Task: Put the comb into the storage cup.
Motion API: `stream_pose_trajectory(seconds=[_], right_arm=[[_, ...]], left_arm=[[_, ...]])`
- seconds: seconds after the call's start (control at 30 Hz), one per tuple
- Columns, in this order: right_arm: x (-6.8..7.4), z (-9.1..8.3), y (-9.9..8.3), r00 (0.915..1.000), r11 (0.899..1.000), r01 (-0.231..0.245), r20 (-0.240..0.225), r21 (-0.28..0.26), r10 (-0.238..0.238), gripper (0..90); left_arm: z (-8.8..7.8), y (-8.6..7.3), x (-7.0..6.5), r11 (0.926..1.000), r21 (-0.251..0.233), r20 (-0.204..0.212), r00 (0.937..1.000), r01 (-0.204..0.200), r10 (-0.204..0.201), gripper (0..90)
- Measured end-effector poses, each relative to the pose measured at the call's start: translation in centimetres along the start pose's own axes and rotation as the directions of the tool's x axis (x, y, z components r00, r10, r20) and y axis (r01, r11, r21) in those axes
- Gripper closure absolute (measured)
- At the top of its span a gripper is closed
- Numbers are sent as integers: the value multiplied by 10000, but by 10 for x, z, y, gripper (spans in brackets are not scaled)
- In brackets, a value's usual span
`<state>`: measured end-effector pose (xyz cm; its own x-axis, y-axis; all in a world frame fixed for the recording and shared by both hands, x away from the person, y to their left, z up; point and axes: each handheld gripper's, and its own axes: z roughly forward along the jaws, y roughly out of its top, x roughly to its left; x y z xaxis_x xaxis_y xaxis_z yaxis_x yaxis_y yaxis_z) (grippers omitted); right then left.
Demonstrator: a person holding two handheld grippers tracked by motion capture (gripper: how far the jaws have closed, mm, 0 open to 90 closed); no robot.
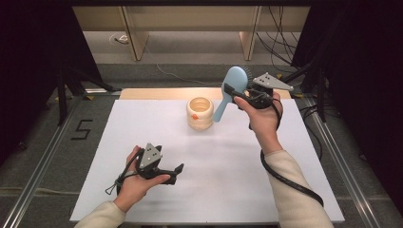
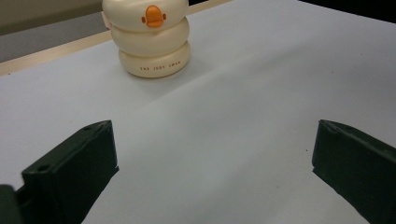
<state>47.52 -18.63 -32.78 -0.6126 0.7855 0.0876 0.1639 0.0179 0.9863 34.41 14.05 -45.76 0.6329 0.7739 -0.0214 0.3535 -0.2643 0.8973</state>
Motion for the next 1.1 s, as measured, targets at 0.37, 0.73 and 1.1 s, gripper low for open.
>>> stream_pose_trajectory(seconds=[0.37,0.73,1.1], right_arm=[[-1,3,2,10000,10000,10,51,-24,-10,505],[-1,6,7,9999,10000,32,110,-73,-32,505],[-1,10,13,9999,9998,21,111,-212,-19,505]], left_arm=[[0,0,0,10000,-14,-8,10000,37,-37,0],[0,0,0,10000,-14,-8,10000,41,-41,0],[0,0,0,10000,14,-4,10000,15,-15,0]])
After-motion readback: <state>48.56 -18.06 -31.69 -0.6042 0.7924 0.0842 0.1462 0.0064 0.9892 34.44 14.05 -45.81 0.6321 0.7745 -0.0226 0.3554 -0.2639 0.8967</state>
